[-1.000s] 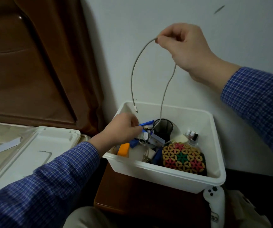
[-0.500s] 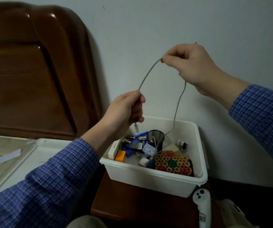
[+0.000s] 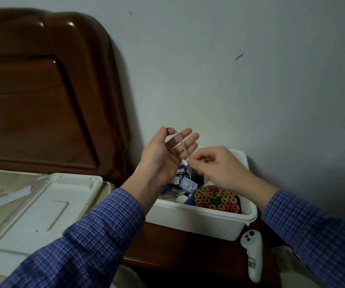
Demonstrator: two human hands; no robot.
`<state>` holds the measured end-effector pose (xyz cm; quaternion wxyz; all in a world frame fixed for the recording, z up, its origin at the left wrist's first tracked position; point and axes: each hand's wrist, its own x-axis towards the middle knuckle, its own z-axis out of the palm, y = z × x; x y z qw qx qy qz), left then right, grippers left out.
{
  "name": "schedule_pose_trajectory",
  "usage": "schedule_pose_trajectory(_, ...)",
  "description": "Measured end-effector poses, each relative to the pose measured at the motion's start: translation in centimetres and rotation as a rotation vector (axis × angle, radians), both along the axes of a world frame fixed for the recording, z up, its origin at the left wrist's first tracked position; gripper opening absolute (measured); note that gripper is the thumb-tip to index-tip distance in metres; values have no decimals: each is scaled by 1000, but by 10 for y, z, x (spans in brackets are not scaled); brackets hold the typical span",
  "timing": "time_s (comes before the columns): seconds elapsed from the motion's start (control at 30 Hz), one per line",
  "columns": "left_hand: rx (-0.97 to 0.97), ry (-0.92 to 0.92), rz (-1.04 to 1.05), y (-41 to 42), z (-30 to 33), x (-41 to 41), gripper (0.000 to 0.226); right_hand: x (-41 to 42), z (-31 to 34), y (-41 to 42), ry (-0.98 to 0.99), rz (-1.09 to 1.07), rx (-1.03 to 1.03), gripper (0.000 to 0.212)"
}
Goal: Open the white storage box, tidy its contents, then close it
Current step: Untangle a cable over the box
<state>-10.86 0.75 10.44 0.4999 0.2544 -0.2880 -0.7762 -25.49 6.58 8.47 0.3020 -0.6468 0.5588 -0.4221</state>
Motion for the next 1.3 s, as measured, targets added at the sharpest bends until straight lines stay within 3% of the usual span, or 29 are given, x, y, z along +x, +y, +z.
schedule_pose_trajectory(0.33,164,33,117,3,4,3,38,17,-26,8,66,32,42,28)
schedule_pose_trajectory(0.47,149,-64,144,4,6,2,35,21,-25,10,15,74,53,31)
schedule_pose_trajectory(0.77,-81,-168,42,12,-1,2,12,29,-24,10,-172,-18,69,42)
schedule_pose_trajectory(0.9,-360,-477,-138,13,-8,17,27,20,-14,9,-518,118,272,33)
schedule_pose_trajectory(1.03,-541,-514,-227,18,-18,23,26,13,-10,6,-718,264,363,30)
schedule_pose_trajectory(1.17,-474,-505,16,18,-15,18,32,17,-18,5,-614,239,345,34)
schedule_pose_trajectory(1.23,-411,-543,154,13,-8,21,33,15,-21,8,-417,169,305,33)
schedule_pose_trajectory(1.3,-465,-760,191,9,-3,28,33,11,-21,13,-151,99,209,27)
